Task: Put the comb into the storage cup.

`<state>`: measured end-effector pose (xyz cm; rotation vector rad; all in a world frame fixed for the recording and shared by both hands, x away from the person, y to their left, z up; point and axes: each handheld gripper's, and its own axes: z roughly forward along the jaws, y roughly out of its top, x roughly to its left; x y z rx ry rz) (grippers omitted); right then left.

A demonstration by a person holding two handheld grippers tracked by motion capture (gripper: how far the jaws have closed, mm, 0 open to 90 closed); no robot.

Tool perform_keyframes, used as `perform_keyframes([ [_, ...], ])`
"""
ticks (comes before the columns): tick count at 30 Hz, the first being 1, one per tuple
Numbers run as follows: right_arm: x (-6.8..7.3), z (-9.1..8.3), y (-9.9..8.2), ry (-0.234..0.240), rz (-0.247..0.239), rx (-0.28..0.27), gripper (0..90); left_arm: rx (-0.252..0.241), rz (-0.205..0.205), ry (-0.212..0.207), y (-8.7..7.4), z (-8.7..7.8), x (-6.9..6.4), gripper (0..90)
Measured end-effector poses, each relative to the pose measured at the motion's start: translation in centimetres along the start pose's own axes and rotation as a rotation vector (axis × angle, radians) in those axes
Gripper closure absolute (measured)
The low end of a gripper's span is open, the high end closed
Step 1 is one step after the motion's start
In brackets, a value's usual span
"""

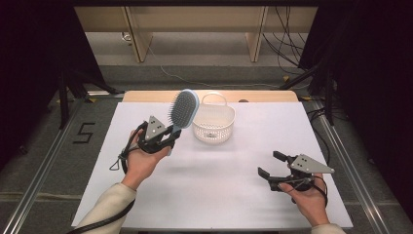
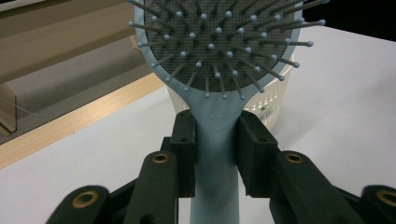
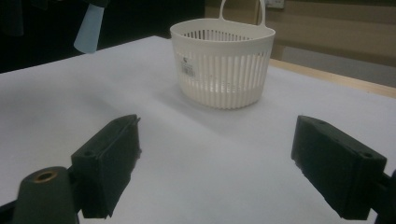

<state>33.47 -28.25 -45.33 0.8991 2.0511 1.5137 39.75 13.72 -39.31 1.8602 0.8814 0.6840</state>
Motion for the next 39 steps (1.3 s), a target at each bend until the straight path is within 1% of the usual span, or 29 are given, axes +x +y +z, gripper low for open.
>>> perform_keyframes([
  [13, 0.0, 0.0, 0.0, 0.001, -0.004, 0.002, 16.2, -0.004, 0.002, -0.002, 0.3, 0.3, -0.1, 70.0],
  [16, 0.0, 0.0, 0.0, 0.001, -0.004, 0.003, 16.2, -0.006, -0.004, -0.004, 0.4, 0.4, -0.2, 70.1],
  [17, 0.0, 0.0, 0.0, 0.001, -0.004, 0.002, 16.2, -0.005, 0.003, -0.006, 0.5, 0.4, -0.2, 70.1],
  [20, 0.0, 0.0, 0.0, 0.000, -0.003, 0.002, 16.2, -0.010, -0.003, -0.006, 0.6, 0.5, -0.3, 70.1],
  [28, 0.0, 0.0, 0.0, 0.001, -0.001, 0.002, 16.2, -0.014, 0.003, -0.010, 0.8, 0.7, -0.4, 70.1],
  [39, 0.0, 0.0, 0.0, 0.002, -0.003, 0.001, 16.1, -0.020, -0.003, -0.010, 1.2, 0.9, -0.4, 70.1],
])
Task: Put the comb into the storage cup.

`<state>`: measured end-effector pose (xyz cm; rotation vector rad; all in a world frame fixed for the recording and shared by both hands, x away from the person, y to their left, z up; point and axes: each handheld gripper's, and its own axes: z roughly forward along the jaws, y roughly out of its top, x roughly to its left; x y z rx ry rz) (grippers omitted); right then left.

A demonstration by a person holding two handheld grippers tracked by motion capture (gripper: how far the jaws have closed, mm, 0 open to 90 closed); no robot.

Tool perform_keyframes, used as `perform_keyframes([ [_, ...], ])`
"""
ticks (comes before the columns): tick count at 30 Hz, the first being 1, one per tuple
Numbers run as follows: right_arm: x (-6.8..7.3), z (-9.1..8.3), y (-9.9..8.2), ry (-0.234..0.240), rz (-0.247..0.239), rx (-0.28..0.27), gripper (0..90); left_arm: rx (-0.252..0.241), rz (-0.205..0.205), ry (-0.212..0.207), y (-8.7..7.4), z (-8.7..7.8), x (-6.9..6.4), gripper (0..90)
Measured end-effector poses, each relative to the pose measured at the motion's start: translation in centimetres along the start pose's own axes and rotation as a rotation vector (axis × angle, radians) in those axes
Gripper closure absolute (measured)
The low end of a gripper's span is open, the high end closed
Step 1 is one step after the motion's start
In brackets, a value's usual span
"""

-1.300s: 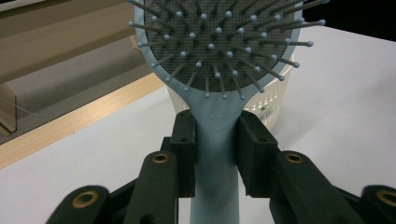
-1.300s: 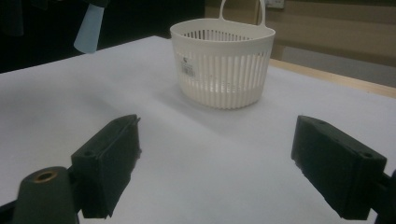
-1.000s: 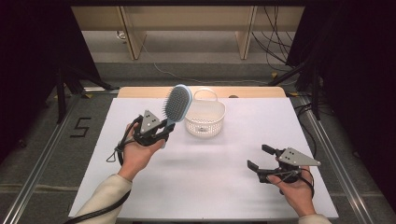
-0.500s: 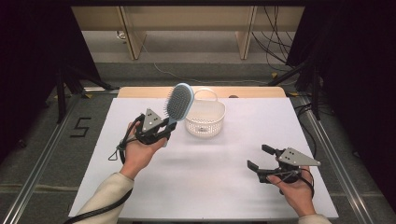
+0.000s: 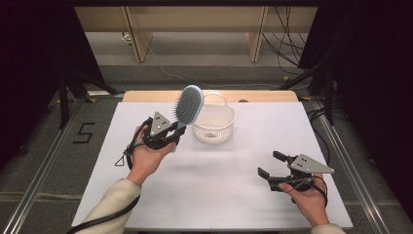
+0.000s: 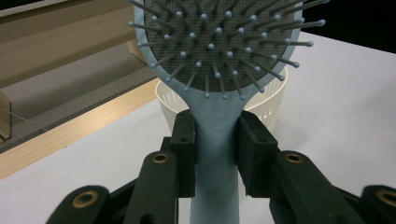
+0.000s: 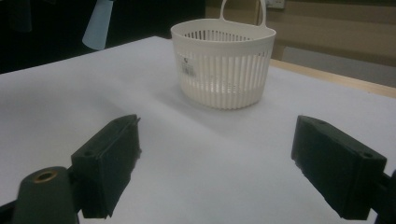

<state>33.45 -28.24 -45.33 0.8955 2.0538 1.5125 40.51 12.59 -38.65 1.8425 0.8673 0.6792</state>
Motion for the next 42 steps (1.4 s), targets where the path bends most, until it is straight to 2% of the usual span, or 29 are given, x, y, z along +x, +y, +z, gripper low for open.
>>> perform_keyframes([
  [26, 0.0, 0.0, 0.0, 0.000, 0.002, 0.001, 16.2, -0.017, -0.008, -0.003, 0.8, 0.3, 0.0, 70.1],
  [42, 0.0, 0.0, 0.0, 0.000, 0.003, -0.002, 16.2, -0.035, -0.009, -0.005, 1.9, 0.7, -0.1, 70.1],
])
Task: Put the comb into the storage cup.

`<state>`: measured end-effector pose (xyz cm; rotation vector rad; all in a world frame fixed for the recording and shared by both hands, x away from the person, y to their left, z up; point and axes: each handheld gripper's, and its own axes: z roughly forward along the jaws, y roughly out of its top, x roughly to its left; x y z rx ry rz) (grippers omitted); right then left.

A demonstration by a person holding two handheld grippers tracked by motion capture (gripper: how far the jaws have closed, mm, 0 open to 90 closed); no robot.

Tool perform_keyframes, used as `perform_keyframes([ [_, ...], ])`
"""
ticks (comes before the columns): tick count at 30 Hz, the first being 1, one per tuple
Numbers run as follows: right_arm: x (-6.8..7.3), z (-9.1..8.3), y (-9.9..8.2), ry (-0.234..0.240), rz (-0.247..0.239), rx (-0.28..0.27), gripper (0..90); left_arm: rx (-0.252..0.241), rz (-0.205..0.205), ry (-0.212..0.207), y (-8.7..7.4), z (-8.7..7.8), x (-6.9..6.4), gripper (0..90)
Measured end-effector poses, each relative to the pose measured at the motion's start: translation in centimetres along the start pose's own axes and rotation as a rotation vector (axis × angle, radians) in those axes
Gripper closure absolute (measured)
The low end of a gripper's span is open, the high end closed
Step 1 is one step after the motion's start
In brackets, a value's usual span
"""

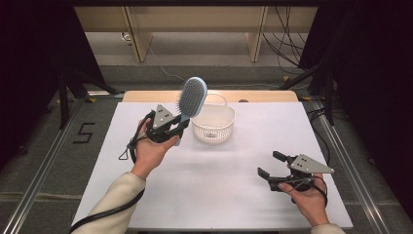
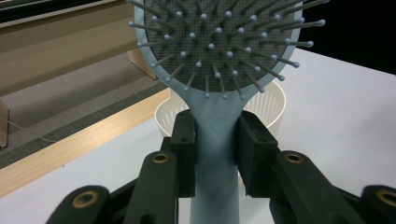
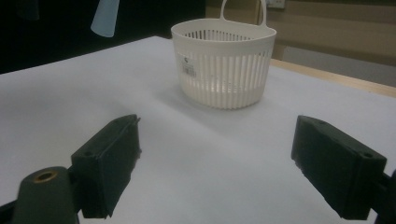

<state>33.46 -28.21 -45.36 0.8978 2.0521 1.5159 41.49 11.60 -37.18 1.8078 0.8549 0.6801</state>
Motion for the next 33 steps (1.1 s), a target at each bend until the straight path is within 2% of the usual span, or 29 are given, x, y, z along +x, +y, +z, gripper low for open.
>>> perform_keyframes([
  [33, -0.1, 0.0, 0.0, 0.001, 0.006, -0.005, 16.2, -0.013, 0.002, -0.004, 1.5, 0.8, -0.1, 70.1],
])
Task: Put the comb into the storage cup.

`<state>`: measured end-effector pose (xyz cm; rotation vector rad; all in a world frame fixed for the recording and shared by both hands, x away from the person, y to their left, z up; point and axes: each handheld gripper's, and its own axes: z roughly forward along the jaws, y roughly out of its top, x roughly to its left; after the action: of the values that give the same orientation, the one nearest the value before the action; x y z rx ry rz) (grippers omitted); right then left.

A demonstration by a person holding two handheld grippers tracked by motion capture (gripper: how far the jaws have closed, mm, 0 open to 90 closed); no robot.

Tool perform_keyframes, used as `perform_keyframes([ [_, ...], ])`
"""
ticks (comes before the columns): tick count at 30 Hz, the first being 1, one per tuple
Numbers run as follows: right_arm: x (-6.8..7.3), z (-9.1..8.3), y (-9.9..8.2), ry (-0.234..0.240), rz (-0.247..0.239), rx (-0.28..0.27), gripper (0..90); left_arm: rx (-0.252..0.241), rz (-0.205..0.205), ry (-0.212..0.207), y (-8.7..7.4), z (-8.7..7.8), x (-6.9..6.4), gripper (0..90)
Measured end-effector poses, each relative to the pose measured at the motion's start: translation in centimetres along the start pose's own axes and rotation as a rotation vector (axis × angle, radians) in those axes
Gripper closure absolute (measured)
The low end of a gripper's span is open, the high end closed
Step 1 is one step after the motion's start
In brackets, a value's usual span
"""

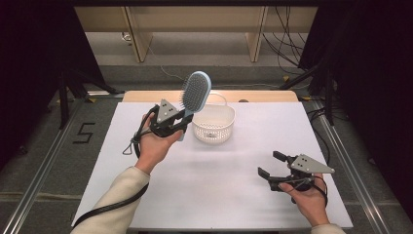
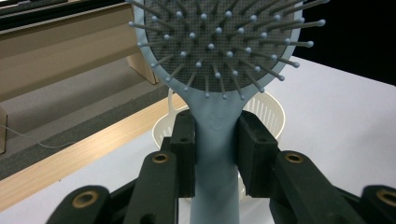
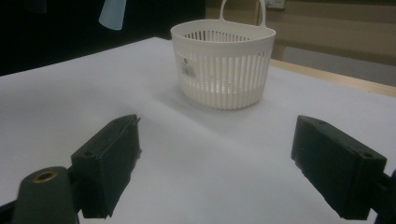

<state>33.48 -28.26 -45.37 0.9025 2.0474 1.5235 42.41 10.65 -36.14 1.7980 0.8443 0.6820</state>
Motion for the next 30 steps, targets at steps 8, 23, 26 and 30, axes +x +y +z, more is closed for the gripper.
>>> perform_keyframes([
  [8, 0.01, 0.00, 0.00, 0.000, -0.001, 0.000, 16.2, -0.002, -0.005, 0.000, 0.15, 0.24, 0.03, 70.0],
  [23, 0.01, 0.00, 0.01, 0.001, -0.001, -0.001, 16.2, -0.005, -0.009, 0.002, 0.48, 0.56, 0.07, 70.1],
  [26, 0.02, 0.00, 0.01, 0.001, 0.000, -0.001, 16.2, -0.006, -0.008, 0.003, 0.53, 0.65, 0.07, 70.0],
  [30, 0.01, -0.01, 0.01, 0.001, -0.002, -0.001, 16.2, -0.005, -0.012, 0.003, 0.56, 0.78, 0.09, 70.0],
])
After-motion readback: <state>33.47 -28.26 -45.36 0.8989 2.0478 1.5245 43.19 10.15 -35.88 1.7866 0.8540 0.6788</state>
